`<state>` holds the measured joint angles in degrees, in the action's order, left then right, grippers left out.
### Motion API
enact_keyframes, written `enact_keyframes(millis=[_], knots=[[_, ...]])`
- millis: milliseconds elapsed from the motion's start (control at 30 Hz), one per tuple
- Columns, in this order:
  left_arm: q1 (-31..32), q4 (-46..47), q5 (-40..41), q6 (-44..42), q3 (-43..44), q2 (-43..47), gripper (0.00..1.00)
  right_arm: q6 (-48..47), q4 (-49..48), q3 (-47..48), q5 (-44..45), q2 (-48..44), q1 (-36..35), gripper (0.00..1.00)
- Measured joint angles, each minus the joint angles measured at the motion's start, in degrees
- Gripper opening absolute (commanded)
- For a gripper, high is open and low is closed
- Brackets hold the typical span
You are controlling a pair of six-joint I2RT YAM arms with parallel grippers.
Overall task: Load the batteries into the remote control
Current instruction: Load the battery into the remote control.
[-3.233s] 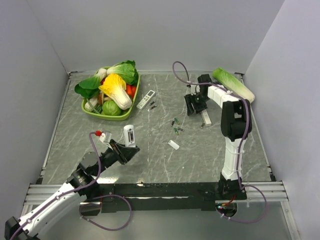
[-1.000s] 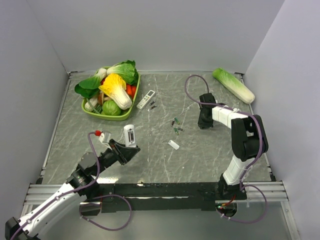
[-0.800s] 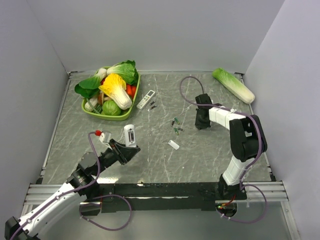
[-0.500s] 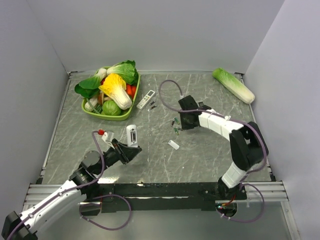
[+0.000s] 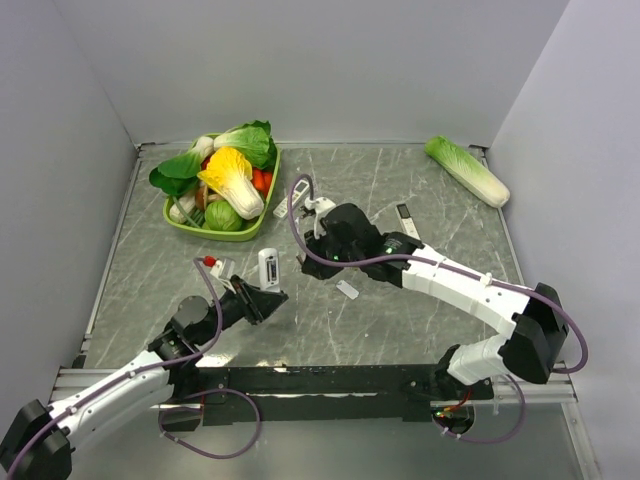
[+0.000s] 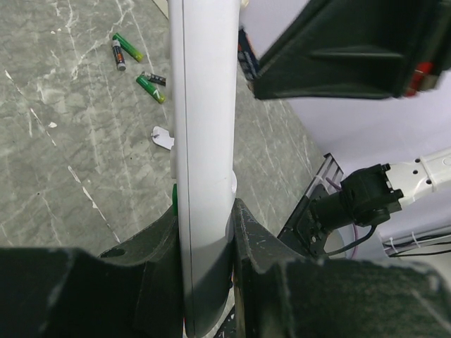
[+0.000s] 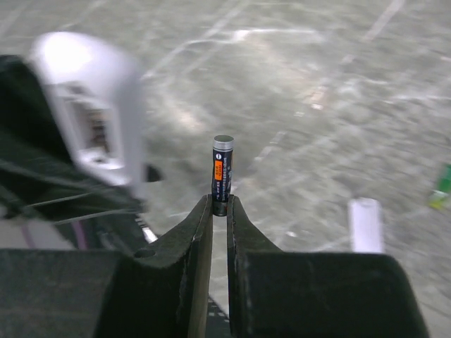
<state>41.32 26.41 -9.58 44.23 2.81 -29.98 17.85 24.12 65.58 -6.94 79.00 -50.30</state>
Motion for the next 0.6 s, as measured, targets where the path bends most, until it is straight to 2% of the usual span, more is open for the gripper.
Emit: enact_keyframes(millis=[233,600], knots=[[0.0,2.5,1.1,0.5,0.0,-1.5,0.01,4.6,-3.3,0.2,-4.6,0.0,-3.6,0.04],[0.0,6.4,3.4,2.2,0.0,-5.0,0.01,8.0,-4.3,5.1,-7.4,1.5,-5.1,0.04]])
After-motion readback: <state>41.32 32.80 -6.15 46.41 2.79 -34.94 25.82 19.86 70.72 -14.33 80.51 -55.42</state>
